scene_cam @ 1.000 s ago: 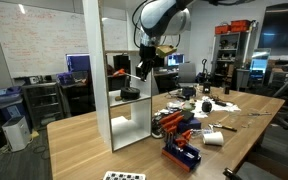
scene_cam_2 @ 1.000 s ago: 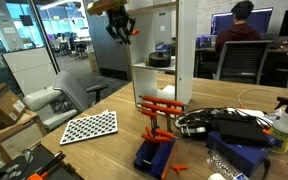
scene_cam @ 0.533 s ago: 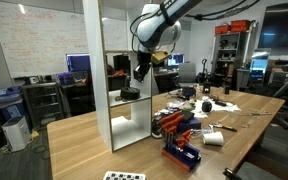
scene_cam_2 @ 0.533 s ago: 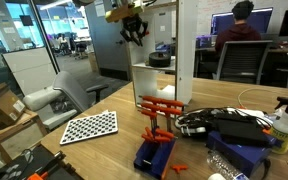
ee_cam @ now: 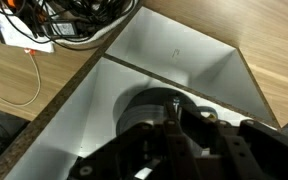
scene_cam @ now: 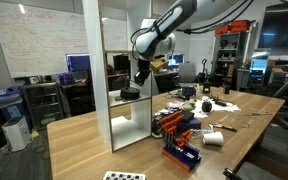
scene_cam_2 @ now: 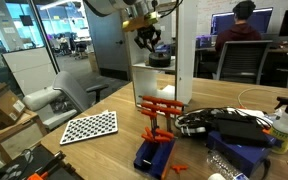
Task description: Pick the orange and silver object and put it on the masking tape in the cabinet
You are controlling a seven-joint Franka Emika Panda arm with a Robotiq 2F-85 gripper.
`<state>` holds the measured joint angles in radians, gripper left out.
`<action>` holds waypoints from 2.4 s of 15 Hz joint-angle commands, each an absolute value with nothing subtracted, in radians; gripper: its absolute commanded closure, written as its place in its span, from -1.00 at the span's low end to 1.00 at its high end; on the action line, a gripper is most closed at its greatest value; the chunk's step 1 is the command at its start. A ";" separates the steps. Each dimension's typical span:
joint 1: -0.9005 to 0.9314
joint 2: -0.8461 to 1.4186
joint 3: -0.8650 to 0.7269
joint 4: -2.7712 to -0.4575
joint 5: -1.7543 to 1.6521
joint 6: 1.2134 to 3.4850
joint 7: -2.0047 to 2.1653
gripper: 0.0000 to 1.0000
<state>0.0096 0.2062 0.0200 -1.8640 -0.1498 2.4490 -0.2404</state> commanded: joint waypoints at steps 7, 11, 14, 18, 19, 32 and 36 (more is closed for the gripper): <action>0.017 0.333 0.006 -1.691 -0.166 2.434 -0.168 -0.02; 0.021 0.334 0.004 -1.694 -0.172 2.439 -0.147 -0.60; 0.022 0.326 0.000 -1.704 -0.180 2.430 -0.137 -0.98; 0.026 0.254 -0.025 -1.762 -0.238 2.289 -0.071 -1.00; 0.027 0.215 -0.035 -1.789 -0.258 2.222 -0.045 -1.00; 0.019 -0.379 -0.009 -2.105 -0.089 1.721 -0.067 -1.00; 0.025 -0.588 -0.028 -2.175 0.007 1.619 -0.093 -1.00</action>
